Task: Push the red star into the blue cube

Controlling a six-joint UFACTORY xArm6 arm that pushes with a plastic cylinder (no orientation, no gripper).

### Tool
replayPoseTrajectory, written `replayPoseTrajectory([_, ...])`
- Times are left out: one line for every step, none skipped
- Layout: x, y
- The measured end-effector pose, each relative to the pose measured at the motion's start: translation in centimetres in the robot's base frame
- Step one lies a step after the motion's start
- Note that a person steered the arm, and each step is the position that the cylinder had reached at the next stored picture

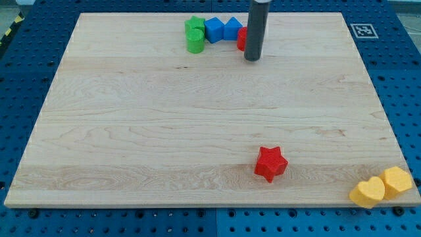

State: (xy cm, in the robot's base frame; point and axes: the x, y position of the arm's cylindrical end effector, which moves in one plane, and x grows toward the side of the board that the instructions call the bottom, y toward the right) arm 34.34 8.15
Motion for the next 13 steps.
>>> replayPoseTrajectory([2.5, -3.7])
replayPoseTrajectory([8.8, -6.2])
replayPoseTrajectory([17.6, -6.2])
replayPoseTrajectory([24.5, -4.7])
replayPoseTrajectory([27.4, -2.4])
replayPoseTrajectory([27.0, 3.5])
replayPoseTrajectory([23.3, 3.9])
replayPoseTrajectory([18.8, 1.1])
replayPoseTrajectory([19.9, 1.4])
replayPoseTrajectory([25.0, 1.9])
replayPoseTrajectory([27.1, -0.3])
replayPoseTrajectory([24.4, -5.0])
replayPoseTrajectory([16.7, -5.7])
